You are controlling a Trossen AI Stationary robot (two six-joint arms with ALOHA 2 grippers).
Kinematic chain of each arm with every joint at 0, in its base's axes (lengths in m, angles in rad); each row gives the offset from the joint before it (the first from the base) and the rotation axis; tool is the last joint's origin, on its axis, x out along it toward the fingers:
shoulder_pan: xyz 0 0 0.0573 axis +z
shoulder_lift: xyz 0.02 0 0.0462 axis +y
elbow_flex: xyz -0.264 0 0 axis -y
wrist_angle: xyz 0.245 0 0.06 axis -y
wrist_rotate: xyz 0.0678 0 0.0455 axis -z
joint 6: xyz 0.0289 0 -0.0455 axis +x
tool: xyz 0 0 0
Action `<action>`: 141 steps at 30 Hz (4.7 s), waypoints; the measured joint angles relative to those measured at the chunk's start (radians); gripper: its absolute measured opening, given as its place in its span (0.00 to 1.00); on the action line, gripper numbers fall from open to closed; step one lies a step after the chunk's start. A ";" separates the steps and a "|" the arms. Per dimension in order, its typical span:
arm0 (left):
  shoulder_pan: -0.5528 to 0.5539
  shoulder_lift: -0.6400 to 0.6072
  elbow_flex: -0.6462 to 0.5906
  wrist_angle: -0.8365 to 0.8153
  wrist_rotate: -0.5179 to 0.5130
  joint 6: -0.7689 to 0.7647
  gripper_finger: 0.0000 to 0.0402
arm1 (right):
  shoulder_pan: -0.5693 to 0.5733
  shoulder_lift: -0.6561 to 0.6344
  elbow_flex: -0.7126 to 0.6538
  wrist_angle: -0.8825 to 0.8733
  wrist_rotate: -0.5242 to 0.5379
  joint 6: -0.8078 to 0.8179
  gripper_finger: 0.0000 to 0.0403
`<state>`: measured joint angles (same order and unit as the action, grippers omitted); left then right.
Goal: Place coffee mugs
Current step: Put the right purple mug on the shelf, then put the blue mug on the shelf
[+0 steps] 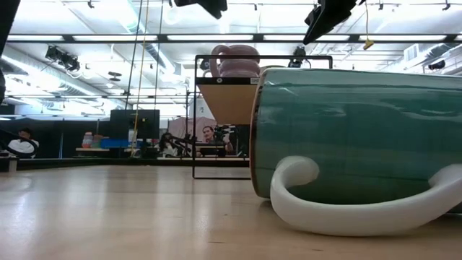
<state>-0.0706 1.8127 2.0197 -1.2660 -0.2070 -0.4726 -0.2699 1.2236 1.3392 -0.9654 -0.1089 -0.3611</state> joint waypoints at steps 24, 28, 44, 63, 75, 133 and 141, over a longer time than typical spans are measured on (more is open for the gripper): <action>0.116 0.063 0.000 -0.112 0.000 -0.067 0.61 | 0.000 0.000 0.000 -0.001 0.000 0.000 0.34; 0.132 0.074 0.000 -0.094 0.000 -0.066 0.61 | 0.000 0.000 0.000 -0.001 0.000 0.000 0.34; 0.166 0.095 0.000 -0.074 -0.025 -0.087 0.44 | 0.000 0.000 0.000 -0.001 0.001 0.000 0.34; 0.166 0.093 0.000 -0.073 -0.037 -0.094 0.18 | 0.000 0.000 0.000 -0.001 0.001 -0.001 0.34; 0.203 0.092 0.000 -0.089 -0.042 -0.119 0.18 | 0.000 0.000 0.000 -0.001 0.001 -0.001 0.34; 0.205 -0.054 0.000 -0.171 -0.013 -0.051 0.42 | 0.000 0.000 0.000 -0.001 0.001 0.000 0.34; 0.120 -0.130 0.000 -0.238 -0.129 0.111 0.42 | 0.000 0.000 0.000 -0.001 0.001 0.069 0.34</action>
<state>0.0493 1.6824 2.0197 -1.5044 -0.3355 -0.3612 -0.2699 1.2236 1.3388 -0.9665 -0.1081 -0.2916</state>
